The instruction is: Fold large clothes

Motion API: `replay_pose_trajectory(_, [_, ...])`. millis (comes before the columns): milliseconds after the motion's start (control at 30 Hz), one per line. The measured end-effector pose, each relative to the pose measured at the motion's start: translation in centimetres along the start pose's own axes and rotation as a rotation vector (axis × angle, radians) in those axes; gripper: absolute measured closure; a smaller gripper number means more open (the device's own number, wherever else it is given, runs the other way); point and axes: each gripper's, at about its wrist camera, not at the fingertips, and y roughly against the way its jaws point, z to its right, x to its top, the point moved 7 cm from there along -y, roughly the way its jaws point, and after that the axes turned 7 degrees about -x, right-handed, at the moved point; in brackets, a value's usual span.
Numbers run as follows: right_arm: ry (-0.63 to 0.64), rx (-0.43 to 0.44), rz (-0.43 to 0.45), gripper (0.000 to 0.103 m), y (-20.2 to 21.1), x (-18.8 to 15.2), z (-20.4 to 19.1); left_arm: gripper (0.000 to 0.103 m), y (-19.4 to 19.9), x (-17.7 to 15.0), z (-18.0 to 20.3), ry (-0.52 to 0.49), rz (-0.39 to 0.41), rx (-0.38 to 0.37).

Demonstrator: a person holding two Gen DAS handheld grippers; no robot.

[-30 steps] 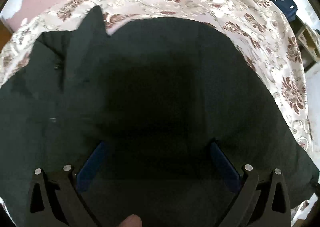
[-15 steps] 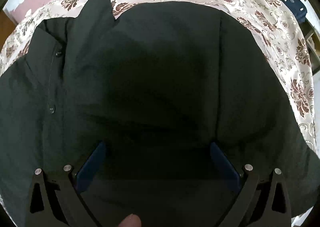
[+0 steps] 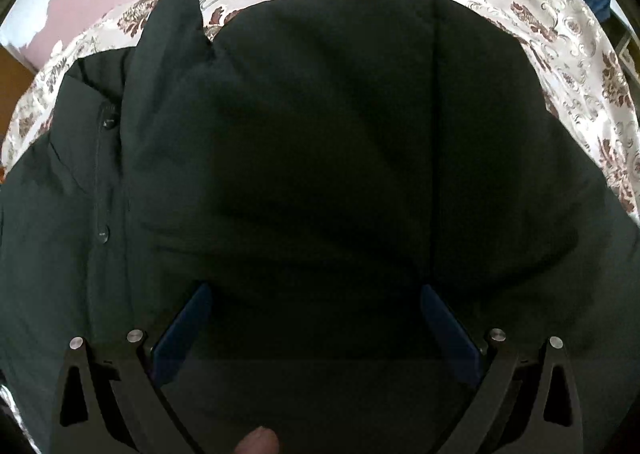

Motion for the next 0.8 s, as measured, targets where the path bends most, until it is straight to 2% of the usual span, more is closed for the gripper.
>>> replay_pose_trajectory(67, [0.013, 0.043, 0.009, 0.093, 1.0, 0.9, -3.1, 0.000, 0.5, -0.2, -0.5, 0.014, -0.004, -0.013])
replay_pose_trajectory(133, [0.027, 0.077, 0.013, 0.093, 1.8, 1.6, -5.8, 0.000, 1.4, -0.3, -1.1, 0.052, -0.014, -0.059])
replay_pose_trajectory(233, [0.066, 0.129, 0.007, 0.093, 2.4, 2.6, -11.5, 0.000, 4.1, -1.2, -3.7, 0.099, -0.003, -0.095])
replay_pose_trajectory(300, [0.097, 0.154, -0.002, 0.093, 2.1, 2.9, -14.7, 0.000, 6.8, -2.4, -6.7, 0.142, 0.022, -0.136])
replay_pose_trajectory(367, [0.146, 0.189, -0.019, 0.093, 1.6, 2.7, -19.9, 0.000, 8.9, -4.0, -9.7, 0.175, 0.033, -0.160])
replay_pose_trajectory(467, [0.196, 0.240, -0.044, 0.093, 0.3, 2.1, -26.3, 0.000, 12.4, -8.0, -16.4, 0.236, 0.054, -0.178])
replay_pose_trajectory(700, [0.274, 0.326, -0.154, 0.093, -6.2, -3.6, -41.0, 0.000, 16.1, -16.1, -29.2, 0.302, 0.055, -0.131])
replay_pose_trajectory(800, [0.300, 0.340, -0.225, 0.093, -11.2, -7.4, -46.1, 0.000, 17.0, -18.9, -33.9, 0.348, 0.054, -0.119])
